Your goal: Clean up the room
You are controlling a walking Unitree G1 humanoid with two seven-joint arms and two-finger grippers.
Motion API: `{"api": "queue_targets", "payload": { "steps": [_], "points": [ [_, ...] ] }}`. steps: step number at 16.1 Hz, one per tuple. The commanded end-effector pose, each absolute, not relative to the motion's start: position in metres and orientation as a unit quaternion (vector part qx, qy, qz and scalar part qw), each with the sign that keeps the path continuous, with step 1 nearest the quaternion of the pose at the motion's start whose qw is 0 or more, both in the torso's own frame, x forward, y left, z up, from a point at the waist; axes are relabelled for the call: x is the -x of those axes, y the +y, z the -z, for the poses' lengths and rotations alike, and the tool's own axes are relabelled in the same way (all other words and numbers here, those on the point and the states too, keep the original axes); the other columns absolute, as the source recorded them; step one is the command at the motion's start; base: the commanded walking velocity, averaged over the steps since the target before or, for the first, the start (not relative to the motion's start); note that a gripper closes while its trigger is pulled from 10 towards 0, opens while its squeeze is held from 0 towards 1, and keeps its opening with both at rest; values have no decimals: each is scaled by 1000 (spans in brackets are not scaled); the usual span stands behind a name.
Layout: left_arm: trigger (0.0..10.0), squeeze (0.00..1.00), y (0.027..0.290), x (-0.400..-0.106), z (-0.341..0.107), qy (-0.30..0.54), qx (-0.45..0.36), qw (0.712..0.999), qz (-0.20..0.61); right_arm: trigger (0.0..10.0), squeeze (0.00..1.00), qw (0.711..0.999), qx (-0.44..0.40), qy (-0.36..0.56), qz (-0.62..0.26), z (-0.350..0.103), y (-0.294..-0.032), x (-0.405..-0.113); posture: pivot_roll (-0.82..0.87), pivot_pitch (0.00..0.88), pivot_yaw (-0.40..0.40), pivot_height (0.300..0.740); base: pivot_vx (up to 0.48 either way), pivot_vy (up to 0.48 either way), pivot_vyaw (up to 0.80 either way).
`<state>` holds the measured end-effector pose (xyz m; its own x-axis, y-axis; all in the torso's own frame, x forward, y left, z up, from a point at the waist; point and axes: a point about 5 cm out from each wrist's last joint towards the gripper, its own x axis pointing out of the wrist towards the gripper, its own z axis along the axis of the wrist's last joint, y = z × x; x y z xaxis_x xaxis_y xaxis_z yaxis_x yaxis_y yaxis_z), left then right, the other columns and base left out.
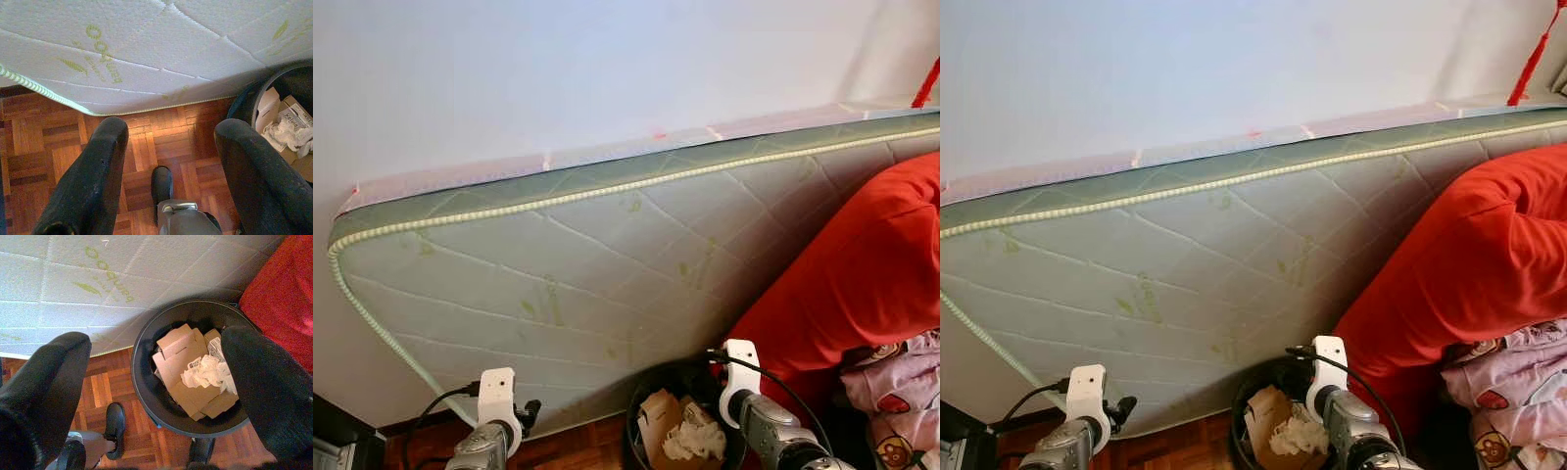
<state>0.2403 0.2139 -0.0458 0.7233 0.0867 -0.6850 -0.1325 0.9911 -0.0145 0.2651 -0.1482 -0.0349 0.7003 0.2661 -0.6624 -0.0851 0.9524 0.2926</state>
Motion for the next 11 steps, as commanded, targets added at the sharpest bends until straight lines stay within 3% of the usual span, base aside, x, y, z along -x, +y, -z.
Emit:
{"api": "queue_targets", "payload": {
  "steps": [1, 6, 11],
  "points": [
    [10000, 0, 213, -239, 47, 375, 29, 925, -57, 10000, 0, 918, -121, 367, -87, 34, -150, -266, 126, 0, -24, 740, 0, 0, 0],
    [10000, 0, 213, -239, 47, 373, 32, 925, -57, 10000, 0, 927, -95, 362, 29, 36, -163, -266, 122, 0, -21, 740, 0, 0, 0],
    [10000, 0, 214, -239, 47, 371, 33, 926, -57, 10000, 0, 922, -61, 377, 62, 37, -167, -264, 116, 0, -19, 740, 0, 0, 0]
  ]
}}
